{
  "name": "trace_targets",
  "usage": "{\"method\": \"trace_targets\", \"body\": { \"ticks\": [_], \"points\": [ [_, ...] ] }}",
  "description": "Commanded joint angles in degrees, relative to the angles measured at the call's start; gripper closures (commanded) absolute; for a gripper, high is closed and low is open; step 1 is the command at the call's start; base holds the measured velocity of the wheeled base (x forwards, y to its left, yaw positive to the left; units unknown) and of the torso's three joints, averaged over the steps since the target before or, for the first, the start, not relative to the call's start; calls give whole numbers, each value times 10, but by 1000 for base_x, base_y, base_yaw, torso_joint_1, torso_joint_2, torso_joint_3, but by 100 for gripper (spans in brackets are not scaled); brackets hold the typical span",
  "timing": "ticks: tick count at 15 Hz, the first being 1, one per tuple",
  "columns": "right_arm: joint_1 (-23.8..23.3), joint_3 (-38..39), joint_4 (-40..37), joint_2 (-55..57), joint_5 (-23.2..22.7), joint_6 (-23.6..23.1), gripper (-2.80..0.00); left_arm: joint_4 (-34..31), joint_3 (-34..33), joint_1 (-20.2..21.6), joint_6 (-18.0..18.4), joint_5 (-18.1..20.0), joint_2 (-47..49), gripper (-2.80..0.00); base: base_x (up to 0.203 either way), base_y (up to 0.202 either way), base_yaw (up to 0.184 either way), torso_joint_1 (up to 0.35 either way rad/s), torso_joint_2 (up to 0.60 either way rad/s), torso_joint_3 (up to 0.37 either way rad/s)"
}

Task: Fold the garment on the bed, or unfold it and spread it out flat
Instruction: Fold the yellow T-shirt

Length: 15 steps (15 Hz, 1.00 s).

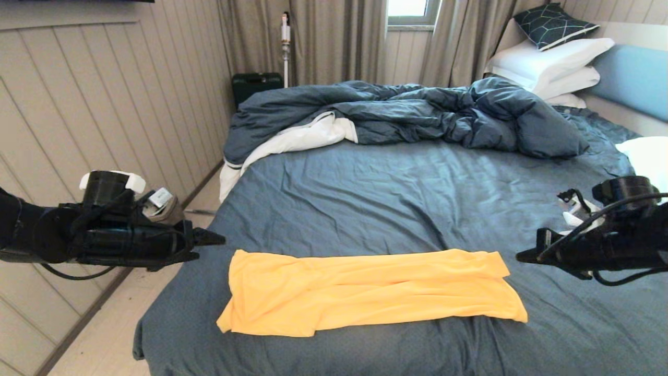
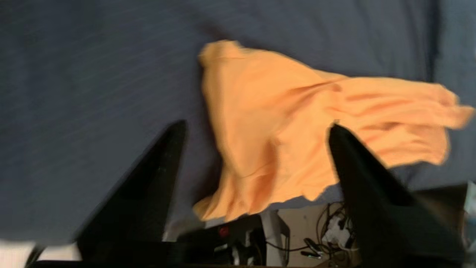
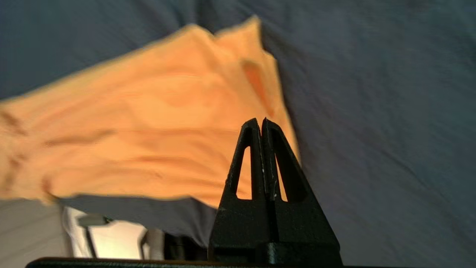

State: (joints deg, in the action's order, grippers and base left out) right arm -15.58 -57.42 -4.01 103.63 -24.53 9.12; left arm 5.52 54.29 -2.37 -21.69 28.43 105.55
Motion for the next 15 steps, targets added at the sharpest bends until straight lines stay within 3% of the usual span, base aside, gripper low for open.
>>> {"method": "trace_targets", "body": {
  "ticks": [1, 4, 6, 7, 8, 15],
  "points": [
    [-2, -14, -24, 1, 12, -17, 0, -22, 17, 3, 1, -20, -1, 0, 0, 0, 0, 0, 0, 0],
    [0, -14, -58, 14, 18, -74, 0, -69, 39, 3, 8, -71, -1, 0, 0, 0, 0, 0, 0, 0],
    [-1, -15, -57, 28, 18, -86, 0, -70, 35, 3, 10, -77, -9, 0, 0, 0, 0, 0, 0, 0],
    [-1, -18, -56, 41, 19, -93, -171, -70, 33, 3, 10, -77, -15, 0, 0, 0, 0, 0, 0, 0],
    [0, -19, -55, 47, 18, -102, -280, -70, 31, 3, 9, -77, -18, 0, 0, 0, 0, 0, 0, 0],
    [7, -9, -53, 83, 13, -127, -280, -54, 8, 4, 3, -70, -28, 0, 0, 0, 0, 0, 0, 0]
  ]
}}
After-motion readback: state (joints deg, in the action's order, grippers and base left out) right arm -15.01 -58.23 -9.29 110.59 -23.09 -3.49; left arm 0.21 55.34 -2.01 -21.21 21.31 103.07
